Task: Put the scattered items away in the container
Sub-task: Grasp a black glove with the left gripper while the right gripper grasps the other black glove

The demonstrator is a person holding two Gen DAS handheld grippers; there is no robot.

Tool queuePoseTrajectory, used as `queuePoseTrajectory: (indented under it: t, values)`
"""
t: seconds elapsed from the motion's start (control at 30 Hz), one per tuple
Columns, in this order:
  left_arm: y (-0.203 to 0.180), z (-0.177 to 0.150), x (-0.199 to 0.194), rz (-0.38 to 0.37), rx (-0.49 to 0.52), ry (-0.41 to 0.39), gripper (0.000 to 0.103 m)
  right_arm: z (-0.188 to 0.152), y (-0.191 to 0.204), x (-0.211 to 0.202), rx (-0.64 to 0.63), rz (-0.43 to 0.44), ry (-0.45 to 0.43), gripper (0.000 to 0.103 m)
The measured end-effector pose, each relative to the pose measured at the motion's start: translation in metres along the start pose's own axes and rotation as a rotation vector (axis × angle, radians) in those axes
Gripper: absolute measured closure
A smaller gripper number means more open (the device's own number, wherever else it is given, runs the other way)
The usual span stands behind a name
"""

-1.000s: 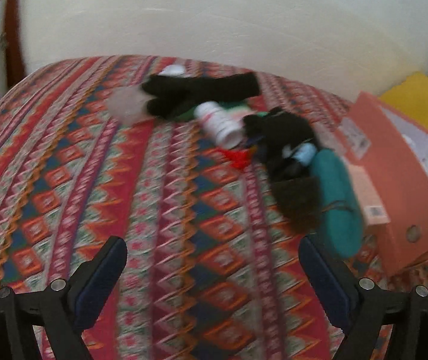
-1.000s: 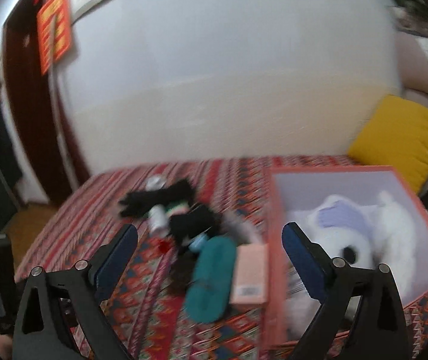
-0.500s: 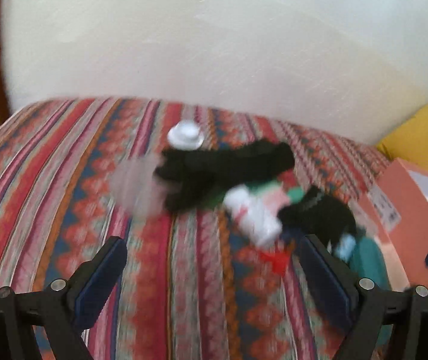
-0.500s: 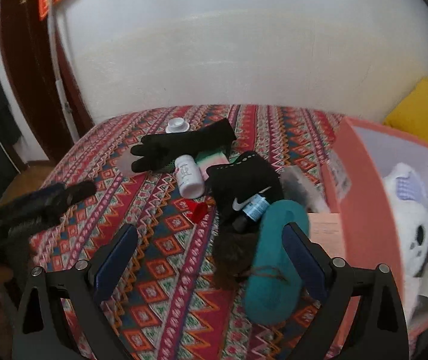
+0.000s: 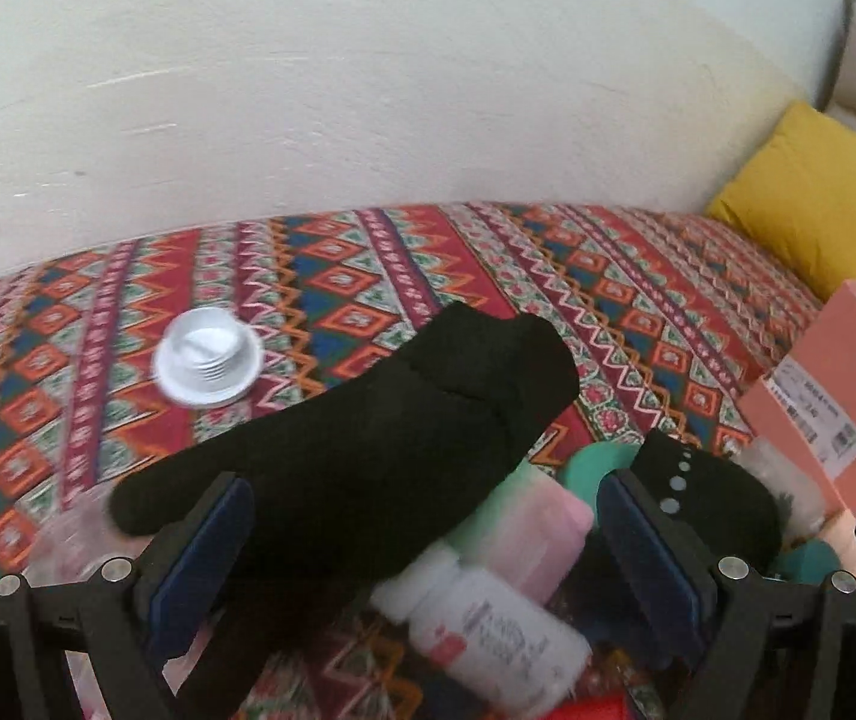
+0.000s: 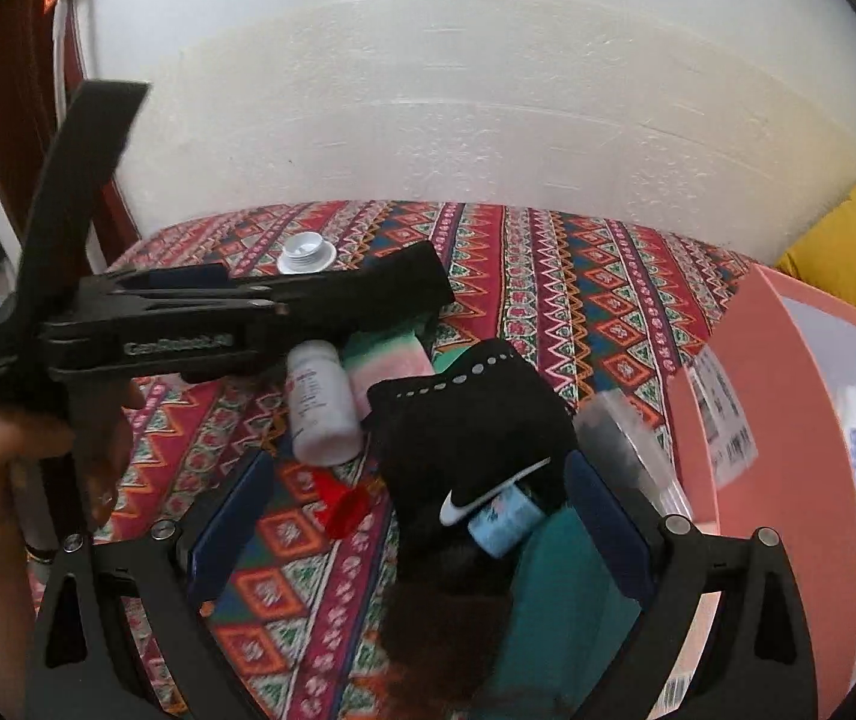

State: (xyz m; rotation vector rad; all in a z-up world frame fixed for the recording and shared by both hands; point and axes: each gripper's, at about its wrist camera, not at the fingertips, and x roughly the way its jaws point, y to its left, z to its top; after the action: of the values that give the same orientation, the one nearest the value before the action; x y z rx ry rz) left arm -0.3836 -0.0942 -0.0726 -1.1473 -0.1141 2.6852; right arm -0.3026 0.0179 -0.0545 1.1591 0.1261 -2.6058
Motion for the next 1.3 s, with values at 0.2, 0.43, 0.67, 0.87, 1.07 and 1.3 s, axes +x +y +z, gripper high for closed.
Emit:
queuePoseTrajectory:
  t: [0.2,0.43,0.67,0.87,1.07,1.3]
  values:
    - [0.004,-0.001,0.023,0.034,0.03,0.004,0.007,0.004,-0.003,0.03,-0.01,-0.002,0.021,0.004]
    - [0.007,-0.01,0.044,0.061,0.056,0.042,0.007,-0.001,-0.008,0.06,0.034,0.016,0.056,0.004]
    - [0.007,-0.014,0.049,0.075,0.067,0.017,0.007,-0.005,0.004,0.072,-0.06,-0.047,0.063,0.002]
    - [0.001,-0.017,0.054,0.082,0.104,0.021,0.017,-0.005,0.007,0.078,-0.066,-0.098,0.073,0.006]
    - [0.022,-0.012,0.052,0.046,0.005,0.037,0.078,-0.009,0.018,0.068,-0.166,-0.161,0.03,0.045]
    - [0.034,-0.008,0.038,0.028,-0.05,-0.003,0.084,-0.008,0.022,0.069,-0.183,-0.143,0.04,0.041]
